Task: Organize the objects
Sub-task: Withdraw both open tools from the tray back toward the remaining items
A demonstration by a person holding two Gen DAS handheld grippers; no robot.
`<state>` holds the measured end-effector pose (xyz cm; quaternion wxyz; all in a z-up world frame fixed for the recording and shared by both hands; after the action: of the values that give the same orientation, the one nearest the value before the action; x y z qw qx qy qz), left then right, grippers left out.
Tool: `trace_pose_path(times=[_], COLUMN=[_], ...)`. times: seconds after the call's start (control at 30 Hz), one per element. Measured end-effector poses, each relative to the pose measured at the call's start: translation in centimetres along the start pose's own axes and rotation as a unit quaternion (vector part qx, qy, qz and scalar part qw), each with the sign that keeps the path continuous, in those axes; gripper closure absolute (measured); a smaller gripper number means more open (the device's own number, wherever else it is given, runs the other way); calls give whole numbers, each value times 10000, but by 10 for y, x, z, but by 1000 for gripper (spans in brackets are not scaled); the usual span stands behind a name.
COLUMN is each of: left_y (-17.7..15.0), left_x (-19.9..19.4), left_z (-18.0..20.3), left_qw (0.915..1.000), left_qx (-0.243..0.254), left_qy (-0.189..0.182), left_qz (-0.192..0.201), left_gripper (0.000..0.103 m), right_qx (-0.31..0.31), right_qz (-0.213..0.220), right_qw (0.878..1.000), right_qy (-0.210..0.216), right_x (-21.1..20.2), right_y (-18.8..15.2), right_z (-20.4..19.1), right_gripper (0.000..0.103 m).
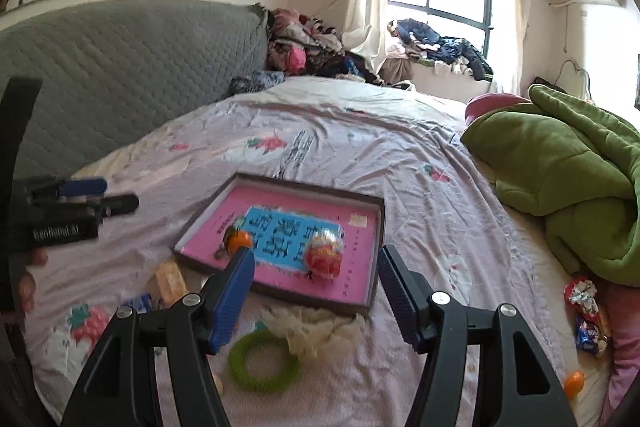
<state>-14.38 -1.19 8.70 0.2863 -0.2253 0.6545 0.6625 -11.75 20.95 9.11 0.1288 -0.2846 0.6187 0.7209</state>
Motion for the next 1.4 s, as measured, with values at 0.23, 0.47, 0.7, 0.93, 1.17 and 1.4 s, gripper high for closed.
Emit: trace_pose_path(times=[0.23, 0.47, 0.7, 0.93, 1.17, 1.4], left_y=[-22, -44, -58, -67, -77, -95], left_x=[-12, -13, -11, -15, -10, -1], left_z=[0, 4, 8, 9, 4, 1], left_qw=[10000, 9999, 9998, 9999, 9998, 9995], left_qx=[-98, -128, -95, -24, -22, 65], left_qy=[-6, 9, 52, 101, 104, 87], left_qz=[15, -95, -164, -125, -180, -289], left_gripper=[37, 37, 37, 37, 37, 37], right_qx=[10, 82, 202, 260, 264, 289], right_qz=[-8, -106, -152, -252, -405, -571], right_qw=[10000, 9999, 9996, 9993, 9988, 9979], right_qy=[23, 69, 99, 88, 94, 82], right_x=[-11, -17, -20, -20, -13, -4], right_y=[-12, -25, -31, -39, -48, -55], right_z=[-3, -3, 0, 2, -1, -1], right_gripper=[39, 39, 39, 39, 39, 39])
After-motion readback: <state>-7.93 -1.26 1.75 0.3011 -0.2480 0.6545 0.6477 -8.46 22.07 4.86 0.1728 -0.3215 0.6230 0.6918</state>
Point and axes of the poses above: each gripper's, at about its wrist camera, not at the fingertips, and x roughly the way its jaws point, z to its right, y to its top, the point moved 1 cm from there along x, roughly the way its jaws point, and after that the axes turned 2 degrees about -y, right-handed, at the moved point
